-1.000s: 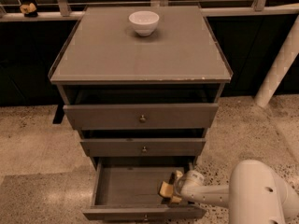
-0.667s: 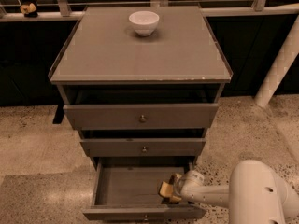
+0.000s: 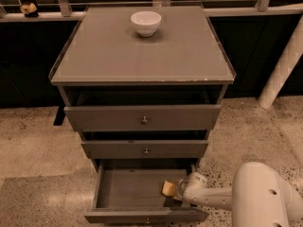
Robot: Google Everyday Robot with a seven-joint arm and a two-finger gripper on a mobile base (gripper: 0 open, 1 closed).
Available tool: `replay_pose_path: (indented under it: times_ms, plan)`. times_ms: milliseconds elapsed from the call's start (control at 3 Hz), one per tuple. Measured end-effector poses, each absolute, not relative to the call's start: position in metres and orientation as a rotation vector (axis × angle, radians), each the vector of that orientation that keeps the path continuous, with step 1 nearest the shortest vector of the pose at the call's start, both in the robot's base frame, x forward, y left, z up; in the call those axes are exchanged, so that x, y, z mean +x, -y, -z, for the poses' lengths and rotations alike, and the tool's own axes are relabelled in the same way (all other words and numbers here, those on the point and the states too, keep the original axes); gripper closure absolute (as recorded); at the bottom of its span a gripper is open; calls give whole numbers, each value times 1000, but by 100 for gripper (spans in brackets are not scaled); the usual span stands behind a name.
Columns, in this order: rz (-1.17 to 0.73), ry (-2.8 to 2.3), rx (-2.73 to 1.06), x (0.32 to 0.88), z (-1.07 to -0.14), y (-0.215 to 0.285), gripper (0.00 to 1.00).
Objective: Pick sponge from bottom drawer and place on counter
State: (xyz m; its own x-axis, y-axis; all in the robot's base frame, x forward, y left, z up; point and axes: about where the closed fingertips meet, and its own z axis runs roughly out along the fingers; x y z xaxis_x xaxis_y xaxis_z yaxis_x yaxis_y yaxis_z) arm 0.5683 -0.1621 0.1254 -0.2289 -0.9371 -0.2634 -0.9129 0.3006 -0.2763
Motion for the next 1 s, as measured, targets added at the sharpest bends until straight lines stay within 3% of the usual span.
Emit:
replay_pose_path:
  times_ms: [333, 667, 1000]
  plan:
    - [89, -2199, -1658, 568, -125, 162, 88]
    - [89, -2199, -1658, 568, -125, 162, 100]
    - [89, -2199, -1658, 568, -125, 162, 100]
